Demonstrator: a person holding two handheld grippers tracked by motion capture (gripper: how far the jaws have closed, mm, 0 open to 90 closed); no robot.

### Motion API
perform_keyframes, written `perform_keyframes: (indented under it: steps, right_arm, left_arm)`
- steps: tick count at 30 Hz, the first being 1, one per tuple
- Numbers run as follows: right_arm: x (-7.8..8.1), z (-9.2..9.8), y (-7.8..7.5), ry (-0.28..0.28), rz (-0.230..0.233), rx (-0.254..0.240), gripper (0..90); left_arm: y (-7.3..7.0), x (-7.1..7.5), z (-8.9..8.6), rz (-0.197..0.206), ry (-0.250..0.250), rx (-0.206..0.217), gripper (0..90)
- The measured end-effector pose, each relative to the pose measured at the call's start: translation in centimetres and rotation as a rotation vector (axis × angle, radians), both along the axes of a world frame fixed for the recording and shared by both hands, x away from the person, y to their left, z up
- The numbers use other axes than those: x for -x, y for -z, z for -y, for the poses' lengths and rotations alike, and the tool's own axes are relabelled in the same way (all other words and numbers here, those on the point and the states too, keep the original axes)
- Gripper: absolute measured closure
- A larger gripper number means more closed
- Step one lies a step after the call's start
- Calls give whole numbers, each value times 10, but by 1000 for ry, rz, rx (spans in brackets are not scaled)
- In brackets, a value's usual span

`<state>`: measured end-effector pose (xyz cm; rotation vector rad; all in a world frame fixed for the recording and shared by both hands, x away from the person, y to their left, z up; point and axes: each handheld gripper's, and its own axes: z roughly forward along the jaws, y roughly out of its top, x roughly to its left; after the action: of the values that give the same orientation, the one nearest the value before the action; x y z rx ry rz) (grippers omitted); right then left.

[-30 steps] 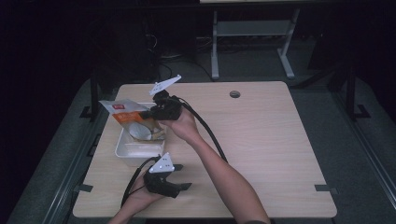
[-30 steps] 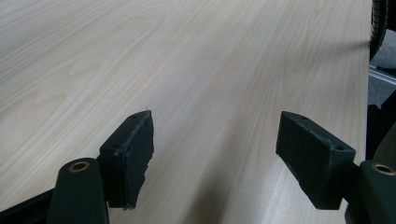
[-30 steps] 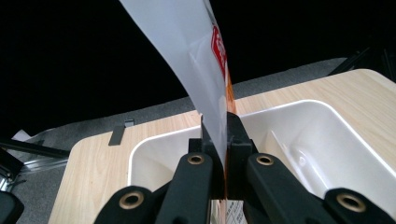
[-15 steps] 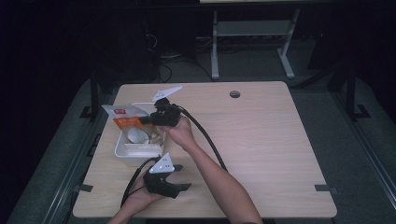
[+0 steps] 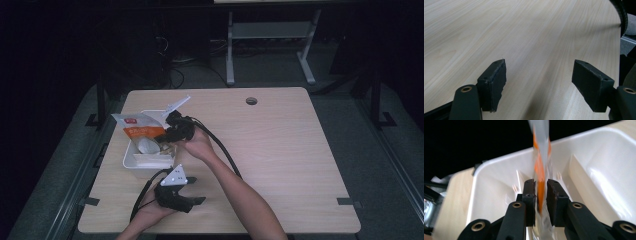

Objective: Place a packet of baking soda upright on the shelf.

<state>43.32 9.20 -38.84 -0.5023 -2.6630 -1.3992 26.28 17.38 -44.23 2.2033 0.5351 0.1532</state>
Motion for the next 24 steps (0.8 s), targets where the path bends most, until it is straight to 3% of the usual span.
perform_keyframes:
  steps: [6,13,24]
  right_arm:
    - [2,2,10,-7,7,22,883]
    - [2,4,15,-3,-3,42,892]
    - [6,8,29,14,18,75,898]
  left_arm:
    - [0,-1,-1,1,-1,-1,272]
    - [-1,-2,-2,-1,-9,7,273]
    - [0,-2,2,-2,3,0,273]
